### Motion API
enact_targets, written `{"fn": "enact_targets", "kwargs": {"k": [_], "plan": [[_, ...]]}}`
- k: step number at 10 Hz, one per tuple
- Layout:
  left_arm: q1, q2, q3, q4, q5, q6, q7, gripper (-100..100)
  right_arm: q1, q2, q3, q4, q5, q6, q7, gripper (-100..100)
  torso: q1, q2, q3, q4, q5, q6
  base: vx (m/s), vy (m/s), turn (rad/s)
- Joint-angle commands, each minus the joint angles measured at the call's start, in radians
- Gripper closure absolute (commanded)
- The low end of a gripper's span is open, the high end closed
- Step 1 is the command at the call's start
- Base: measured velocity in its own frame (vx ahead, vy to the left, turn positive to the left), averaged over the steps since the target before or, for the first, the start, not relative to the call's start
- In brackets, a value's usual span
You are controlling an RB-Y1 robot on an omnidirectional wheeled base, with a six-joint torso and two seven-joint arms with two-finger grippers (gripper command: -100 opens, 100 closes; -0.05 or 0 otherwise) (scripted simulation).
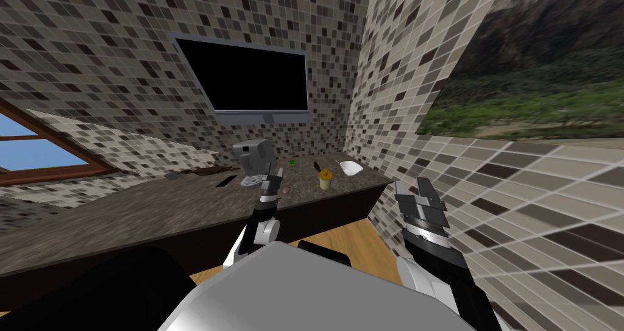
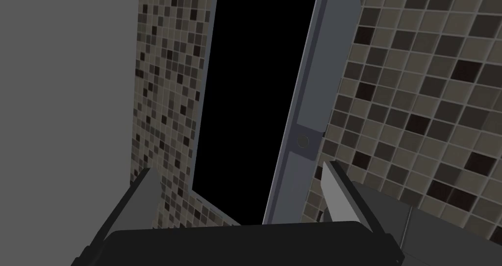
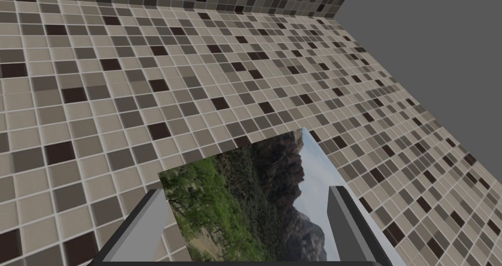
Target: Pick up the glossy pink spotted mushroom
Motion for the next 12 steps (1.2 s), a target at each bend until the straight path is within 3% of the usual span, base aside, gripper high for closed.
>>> {"fn": "enact_targets", "kwargs": {"k": [1, 12], "plan": [[-0.003, 0.019, 0.001, -0.006, 0.008, 0.044, 0.007, -100, 0.000, 0.000, 0.000, 0.000, 0.000, 0.000, 0.000, 0, 0.000, 0.000, 0.000, 0.000, 0.000, 0.000, -0.010, 0.020, -0.013], [-0.026, 0.077, 0.016, -0.032, 0.048, 0.298, 0.044, -100, 0.000, 0.000, 0.000, 0.000, 0.000, 0.000, 0.000, 0, 0.002, 0.001, 0.000, 0.000, 0.000, 0.000, -0.013, 0.028, -0.019]]}}
